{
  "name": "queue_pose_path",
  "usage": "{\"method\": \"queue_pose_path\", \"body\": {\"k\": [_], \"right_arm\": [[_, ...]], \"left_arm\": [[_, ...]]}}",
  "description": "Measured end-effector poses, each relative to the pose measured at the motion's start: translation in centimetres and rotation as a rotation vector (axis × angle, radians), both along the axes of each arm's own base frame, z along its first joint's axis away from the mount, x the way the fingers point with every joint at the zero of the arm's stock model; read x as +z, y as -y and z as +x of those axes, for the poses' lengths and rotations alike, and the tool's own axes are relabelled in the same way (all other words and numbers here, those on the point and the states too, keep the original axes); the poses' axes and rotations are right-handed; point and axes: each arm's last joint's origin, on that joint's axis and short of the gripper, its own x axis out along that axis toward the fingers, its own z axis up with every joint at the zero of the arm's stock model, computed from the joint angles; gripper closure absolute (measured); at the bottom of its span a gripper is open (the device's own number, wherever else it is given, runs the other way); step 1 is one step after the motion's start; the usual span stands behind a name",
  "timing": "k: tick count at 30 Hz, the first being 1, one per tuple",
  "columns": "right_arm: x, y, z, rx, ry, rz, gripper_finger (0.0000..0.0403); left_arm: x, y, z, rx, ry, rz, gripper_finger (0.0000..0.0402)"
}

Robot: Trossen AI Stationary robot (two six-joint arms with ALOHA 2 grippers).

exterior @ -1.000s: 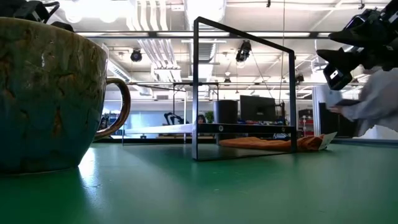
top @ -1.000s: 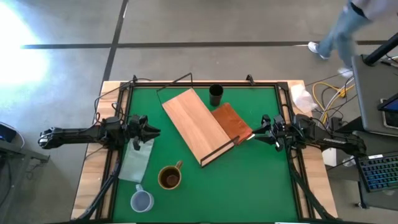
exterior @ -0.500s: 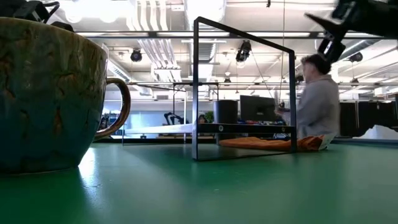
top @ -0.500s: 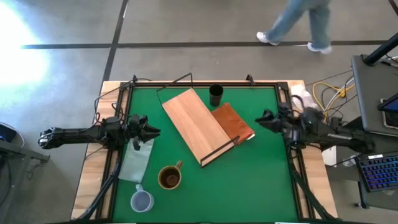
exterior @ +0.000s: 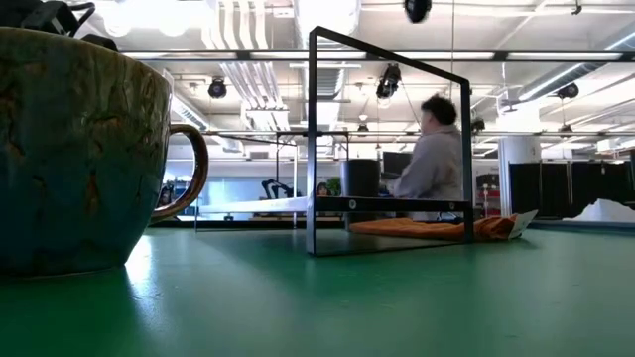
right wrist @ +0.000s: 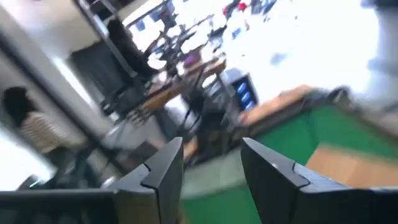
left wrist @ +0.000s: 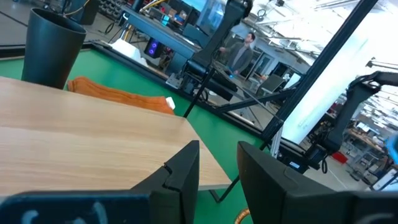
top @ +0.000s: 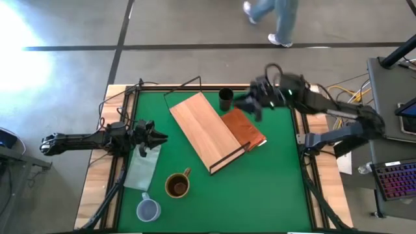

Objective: Stack small to large cups/mugs on shelf
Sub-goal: Put the black cup on the shelf

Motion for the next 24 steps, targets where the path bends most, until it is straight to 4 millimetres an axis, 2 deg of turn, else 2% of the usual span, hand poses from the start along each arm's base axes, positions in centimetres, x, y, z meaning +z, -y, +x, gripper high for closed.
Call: {"method": "queue_pose_path", "body": {"k": [3, 5, 8, 10, 13, 16, 18, 21, 24], "right_arm": [[2.6, 0.6, 2.4, 0.030, 0.040, -0.005, 0.0248], [4.0, 1.0, 4.1, 0.030, 0.007, 0.045, 0.0248], [3.4, 2.1, 5.6, -0.073, -0.293, 0.121, 0.0248], [2.8, 2.9, 6.9, -0.132, -0.431, 0.145, 0.0248], [3.0, 3.4, 8.8, -0.172, -0.474, 0.264, 0.0248], [3.0, 3.6, 10.6, -0.135, -0.497, 0.183, 0.0248], [2.2, 5.0, 10.3, -0.209, -0.658, 0.098, 0.0248], [1.2, 8.2, 7.7, -0.397, -0.950, 0.084, 0.0248], [0.8, 10.7, 5.7, -0.461, -1.071, 0.107, 0.0247]], "left_arm": [[0.0, 0.0, 0.0, 0.000, -0.001, 0.000, 0.0308], [0.0, 0.0, 0.0, 0.000, 0.001, 0.000, 0.0308], [0.0, 0.0, 0.0, 0.000, 0.002, 0.000, 0.0308], [0.0, 0.0, 0.0, 0.000, 0.001, 0.000, 0.0308], [0.0, 0.0, 0.0, 0.000, 0.002, 0.000, 0.0308], [0.0, 0.0, 0.0, 0.000, 0.002, 0.000, 0.0308], [0.0, 0.0, 0.0, 0.000, 0.001, 0.000, 0.0308], [0.0, 0.0, 0.0, 0.000, 0.001, 0.000, 0.0308], [0.0, 0.0, 0.0, 0.000, 0.001, 0.000, 0.0308]]}}
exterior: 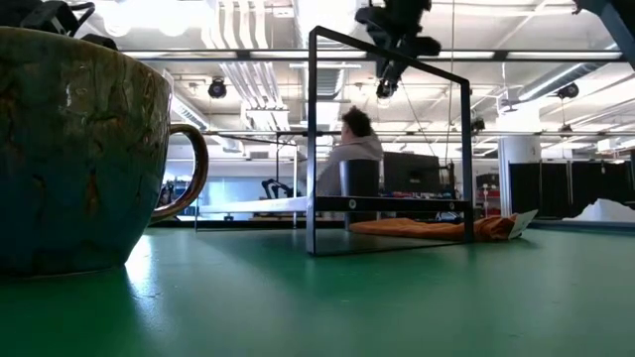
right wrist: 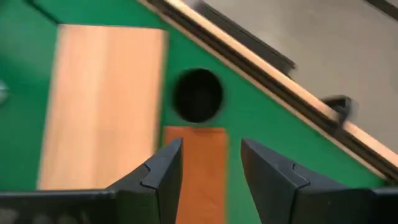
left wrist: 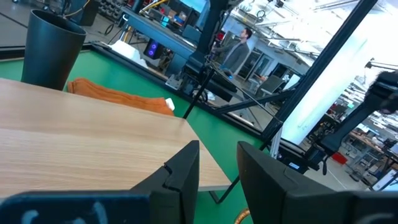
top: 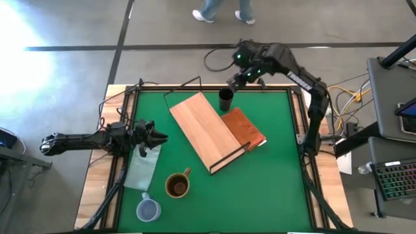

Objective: Stack small to large cups/mugs on shelf
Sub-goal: Put the black cup on the shelf

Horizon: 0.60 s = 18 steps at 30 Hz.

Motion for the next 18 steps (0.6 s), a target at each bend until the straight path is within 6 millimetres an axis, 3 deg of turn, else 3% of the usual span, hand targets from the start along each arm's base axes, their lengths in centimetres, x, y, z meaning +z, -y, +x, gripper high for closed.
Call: {"method": "queue_pose_path", "body": {"k": [4, 10, 14, 18], "right_arm": [[-1.8, 2.2, 0.5, 0.000, 0.012, 0.058, 0.0227], [-6.5, 3.8, 2.7, 0.042, -0.109, 0.105, 0.0178], [-8.8, 4.7, 3.7, 0.062, -0.142, 0.065, 0.0172], [-10.2, 6.0, 3.5, 0.039, -0.128, 0.049, 0.0177]], "left_arm": [[0.0, 0.0, 0.0, 0.000, -0.001, 0.000, 0.0308], [0.0, 0.0, 0.0, 0.000, 0.000, 0.000, 0.0308], [0.0, 0.0, 0.0, 0.000, 0.000, 0.000, 0.0308], [0.0, 0.0, 0.0, 0.000, 0.001, 0.000, 0.0308]]}}
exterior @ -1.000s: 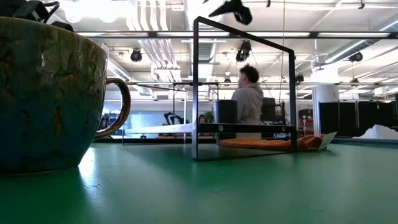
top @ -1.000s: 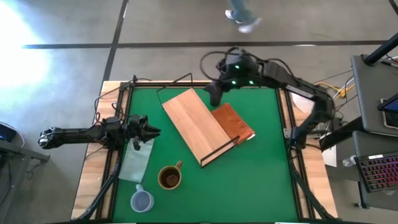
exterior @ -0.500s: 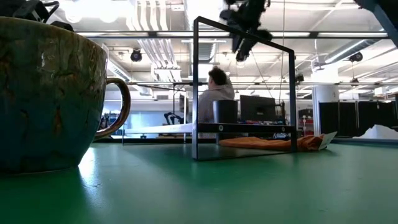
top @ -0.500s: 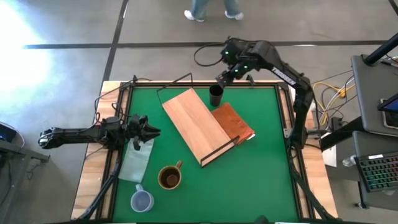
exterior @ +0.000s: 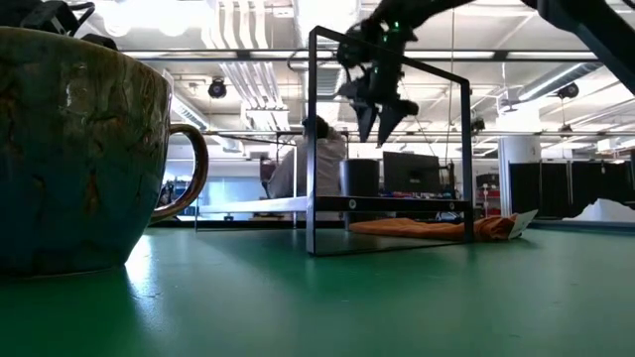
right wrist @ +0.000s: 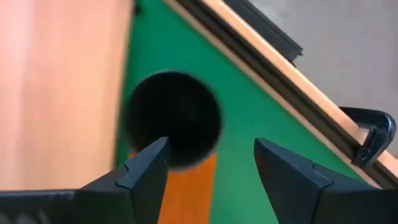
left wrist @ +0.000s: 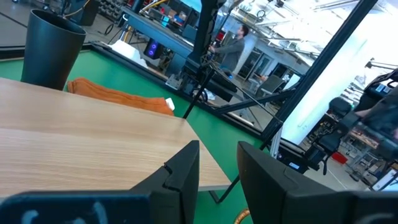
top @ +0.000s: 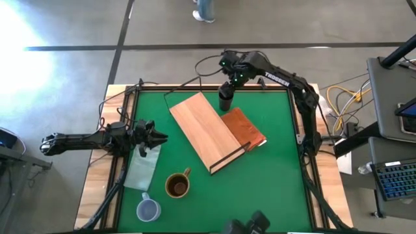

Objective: Stack small to large cups/mugs on shelf
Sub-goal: Put the black cup on the shelf

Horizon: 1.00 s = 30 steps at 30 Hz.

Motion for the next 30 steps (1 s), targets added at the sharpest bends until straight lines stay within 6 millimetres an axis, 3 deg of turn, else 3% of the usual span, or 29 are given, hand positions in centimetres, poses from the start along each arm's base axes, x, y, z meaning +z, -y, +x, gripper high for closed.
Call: {"method": "queue_pose_path", "body": {"k": [19, 24, 30], "right_arm": [[-6.8, 0.9, -0.1, -0.031, -0.014, 0.057, 0.0186], [-7.5, 0.7, -0.2, -0.017, -0.026, 0.061, 0.0241], [-6.3, 0.7, 0.5, 0.035, 0.010, 0.022, 0.0361]], "left_arm": [[0.0, 0.0, 0.0, 0.000, -0.001, 0.000, 0.0308], [0.0, 0.0, 0.0, 0.000, 0.000, 0.000, 0.0308], [0.0, 0.0, 0.0, 0.000, 0.000, 0.000, 0.0308]]}}
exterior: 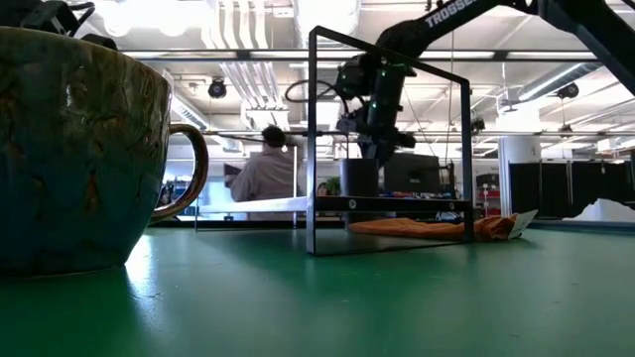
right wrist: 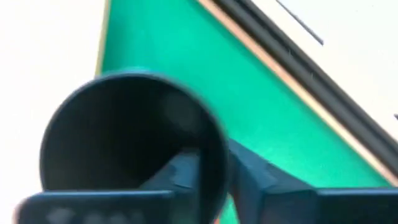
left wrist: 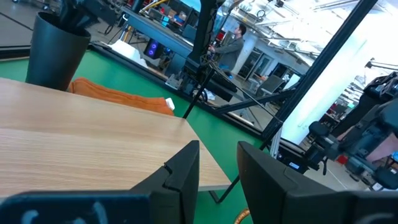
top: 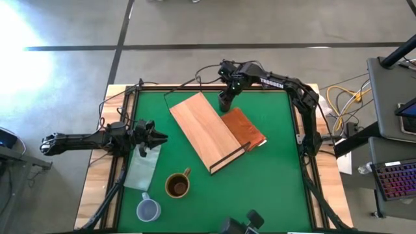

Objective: Stack small to large cups/mugs on shelf
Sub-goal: Put the black cup on the shelf

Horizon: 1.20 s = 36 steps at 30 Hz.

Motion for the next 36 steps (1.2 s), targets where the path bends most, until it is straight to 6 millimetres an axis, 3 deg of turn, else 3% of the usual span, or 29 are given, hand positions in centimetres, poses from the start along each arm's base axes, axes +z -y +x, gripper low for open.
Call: {"method": "queue_pose_path", "body": {"k": [5, 18, 26, 30, 36], "right_arm": [[2.3, -0.3, 0.8, 0.051, 0.043, -0.045, 0.0392], [7.6, -1.3, 0.5, 0.118, 0.043, -0.080, 0.0394], [11.8, -3.3, 1.3, 0.175, 0.155, -0.136, 0.0394], [11.6, -4.9, 2.7, 0.214, 0.188, -0.082, 0.0394], [9.6, -6.9, 6.6, 0.295, 0.193, -0.069, 0.0394]], "left_arm": [[0.0, 0.0, 0.0, 0.000, -0.001, 0.000, 0.0308], [0.0, 0.0, 0.0, 0.000, 0.001, 0.000, 0.0308], [0.0, 0.0, 0.0, 0.000, 0.000, 0.000, 0.0308], [0.0, 0.0, 0.0, 0.000, 0.000, 0.000, 0.0308], [0.0, 0.0, 0.0, 0.000, 0.000, 0.000, 0.0308]]}}
